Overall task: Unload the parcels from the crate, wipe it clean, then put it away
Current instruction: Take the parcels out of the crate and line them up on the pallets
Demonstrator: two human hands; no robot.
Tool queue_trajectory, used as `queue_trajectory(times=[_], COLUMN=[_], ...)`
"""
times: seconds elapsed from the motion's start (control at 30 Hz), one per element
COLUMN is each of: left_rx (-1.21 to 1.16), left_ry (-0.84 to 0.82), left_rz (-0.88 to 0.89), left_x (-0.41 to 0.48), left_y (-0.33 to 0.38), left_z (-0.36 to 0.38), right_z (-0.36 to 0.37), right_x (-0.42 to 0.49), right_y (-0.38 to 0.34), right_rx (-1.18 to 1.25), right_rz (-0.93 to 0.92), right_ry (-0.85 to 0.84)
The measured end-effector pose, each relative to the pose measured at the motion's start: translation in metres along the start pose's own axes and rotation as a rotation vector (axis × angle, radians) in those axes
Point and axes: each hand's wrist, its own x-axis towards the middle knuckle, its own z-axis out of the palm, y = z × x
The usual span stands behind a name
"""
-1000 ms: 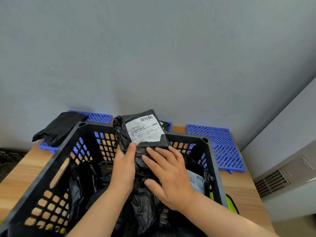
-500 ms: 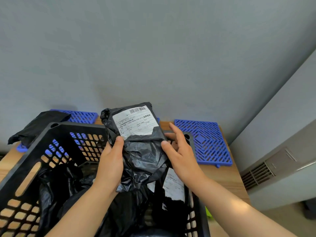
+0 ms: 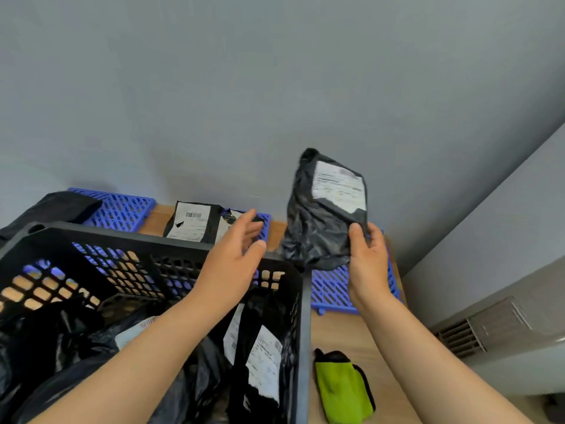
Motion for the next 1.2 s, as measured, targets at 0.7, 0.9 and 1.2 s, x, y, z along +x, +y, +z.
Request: queue_trajectory(times=[0.7, 0.9, 1.2], left_rx=[1.167, 1.173, 1.172], left_ry=[-0.19, -0.204, -0.198], left_rz=[0.303, 0.28, 0.283], left_x=[0.042, 0.042, 0.041], left_y=[-0.045, -0.046, -0.045], left_z=[0.031, 0.032, 0.032], right_z=[-0.025, -0.03, -0.033], right_x=[0.119, 0.121, 0.106], right_y=[0.13, 0.135, 0.12], right_rx=[-0.629, -0.793, -0.877], right_rz=[0.261, 0.256, 0.103], right_ry=[-0.088, -0.032, -0.013])
